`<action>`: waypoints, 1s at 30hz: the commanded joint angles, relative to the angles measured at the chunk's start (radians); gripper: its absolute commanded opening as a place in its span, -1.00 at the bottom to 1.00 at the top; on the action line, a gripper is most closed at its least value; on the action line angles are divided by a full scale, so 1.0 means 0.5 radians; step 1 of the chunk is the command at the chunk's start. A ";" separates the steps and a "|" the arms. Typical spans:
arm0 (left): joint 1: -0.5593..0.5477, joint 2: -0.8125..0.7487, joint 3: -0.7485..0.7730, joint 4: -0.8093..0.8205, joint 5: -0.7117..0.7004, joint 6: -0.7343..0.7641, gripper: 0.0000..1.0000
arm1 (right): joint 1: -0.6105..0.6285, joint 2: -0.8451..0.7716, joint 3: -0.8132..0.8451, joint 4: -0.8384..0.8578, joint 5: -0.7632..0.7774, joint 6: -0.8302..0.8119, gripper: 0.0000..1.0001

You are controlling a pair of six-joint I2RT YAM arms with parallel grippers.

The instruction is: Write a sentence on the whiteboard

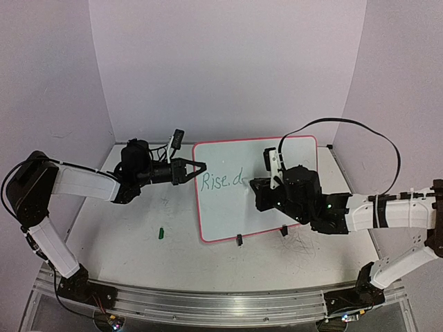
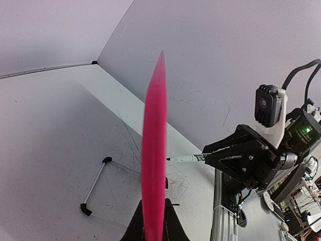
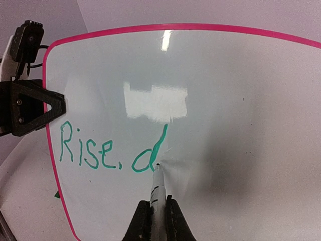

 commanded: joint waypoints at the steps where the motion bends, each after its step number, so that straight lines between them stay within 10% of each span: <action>1: 0.004 0.030 0.055 -0.031 -0.123 0.076 -1.00 | -0.002 -0.009 0.053 0.099 0.067 -0.031 -1.00; 30: 0.004 0.031 0.060 -0.031 -0.106 0.069 -1.00 | 0.002 0.064 0.093 0.081 0.107 -0.042 -1.00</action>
